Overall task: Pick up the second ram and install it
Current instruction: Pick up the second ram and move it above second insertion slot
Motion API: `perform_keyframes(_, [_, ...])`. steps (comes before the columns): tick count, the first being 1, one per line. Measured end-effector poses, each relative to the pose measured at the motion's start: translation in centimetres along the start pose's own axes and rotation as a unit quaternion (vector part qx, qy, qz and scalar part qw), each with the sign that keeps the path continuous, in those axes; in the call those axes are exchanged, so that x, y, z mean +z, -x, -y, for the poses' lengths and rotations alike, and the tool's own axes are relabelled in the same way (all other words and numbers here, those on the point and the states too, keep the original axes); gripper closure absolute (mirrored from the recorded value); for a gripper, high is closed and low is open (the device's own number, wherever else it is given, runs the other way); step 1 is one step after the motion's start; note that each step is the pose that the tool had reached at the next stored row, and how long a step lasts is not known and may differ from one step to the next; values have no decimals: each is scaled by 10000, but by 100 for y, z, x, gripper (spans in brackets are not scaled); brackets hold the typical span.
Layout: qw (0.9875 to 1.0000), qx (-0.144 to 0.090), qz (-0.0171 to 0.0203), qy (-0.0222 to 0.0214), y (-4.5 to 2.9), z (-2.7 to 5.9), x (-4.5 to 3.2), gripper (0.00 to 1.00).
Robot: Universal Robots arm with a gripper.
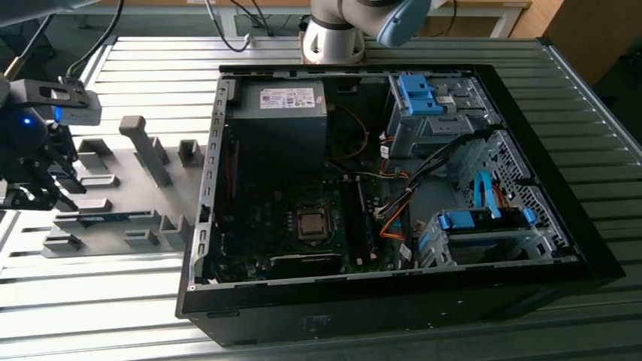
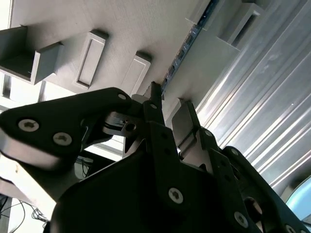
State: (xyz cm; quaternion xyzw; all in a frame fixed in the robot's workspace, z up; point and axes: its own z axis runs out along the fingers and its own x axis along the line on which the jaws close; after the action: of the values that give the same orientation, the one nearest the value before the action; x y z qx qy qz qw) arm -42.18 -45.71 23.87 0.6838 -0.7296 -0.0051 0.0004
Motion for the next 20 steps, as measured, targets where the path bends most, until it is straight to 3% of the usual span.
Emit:
perform_keyframes(7, [10000, 1, 0, -4, 0, 25, 123, 63])
perform_keyframes(14, [10000, 0, -4, -7, 0, 27, 138, 63])
perform_keyframes(20, [10000, 0, -7, -20, -1, 29, 235, 63])
